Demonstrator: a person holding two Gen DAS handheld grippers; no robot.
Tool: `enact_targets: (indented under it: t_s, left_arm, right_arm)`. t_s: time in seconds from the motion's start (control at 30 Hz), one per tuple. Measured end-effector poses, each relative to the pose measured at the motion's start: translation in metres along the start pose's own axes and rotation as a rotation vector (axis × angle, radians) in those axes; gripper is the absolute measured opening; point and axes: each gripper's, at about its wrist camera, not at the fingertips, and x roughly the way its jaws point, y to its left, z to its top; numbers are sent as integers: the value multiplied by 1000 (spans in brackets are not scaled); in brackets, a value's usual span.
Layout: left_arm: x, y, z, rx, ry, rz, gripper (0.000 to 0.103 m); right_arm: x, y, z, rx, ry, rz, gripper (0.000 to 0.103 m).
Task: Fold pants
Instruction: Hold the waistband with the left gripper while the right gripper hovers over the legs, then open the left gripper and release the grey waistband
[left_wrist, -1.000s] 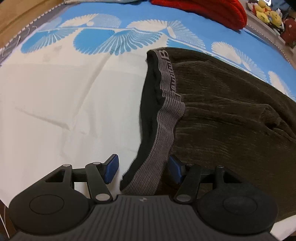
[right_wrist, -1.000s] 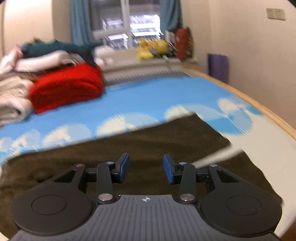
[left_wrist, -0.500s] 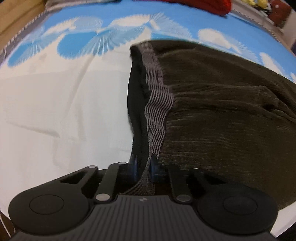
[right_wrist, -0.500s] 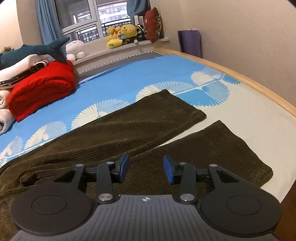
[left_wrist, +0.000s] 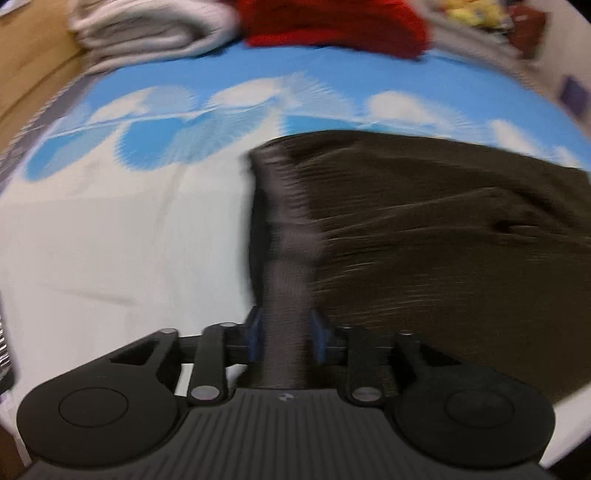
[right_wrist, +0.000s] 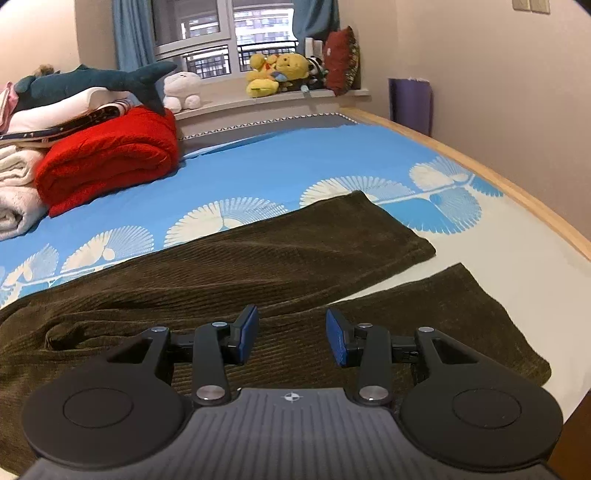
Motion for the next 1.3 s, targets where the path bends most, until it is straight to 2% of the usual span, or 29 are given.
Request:
enact_targets:
  t_s: [0.03,0.1,0.2,0.23,0.3,0.43,0.63,0.9,1.0,1.17,1.3]
  left_arm:
    - [2,-5,0,28,9,-30,34]
    - [12,-16,-5,92,68,-40,34]
    - [42,-20,-19,138,253,36,34]
    - [45,-20,-22,155,264,42,34]
    - [41,-22,-19,148,255,46,35]
    - [31,-26,-12,130,194,17,49]
    - [24,-28,1,104,119,22,58]
    - [15,-33,14,43,66,74,61]
    - [12,-37,20,23,41,100,67]
    - [9,-46,30,-2,-4,87,67]
    - [7,-62,36,26,-51,79,67]
  right_arm:
    - [0,-1,0,-1,-1,-1,43]
    - [0,-4,0,4,0,-5,43]
    - [1,-9,0,23,4,-11,43]
    - [2,-11,0,28,5,-12,43]
    - [2,-12,-1,32,7,-11,43]
    - [4,-12,-2,18,15,-5,48]
    - [8,-11,-3,13,38,-3,50]
    - [15,0,-5,-43,59,7,50]
    - [17,7,-6,-81,56,14,50]
    - [20,18,-5,-136,41,23,50]
    - [24,23,-4,-153,40,28,50]
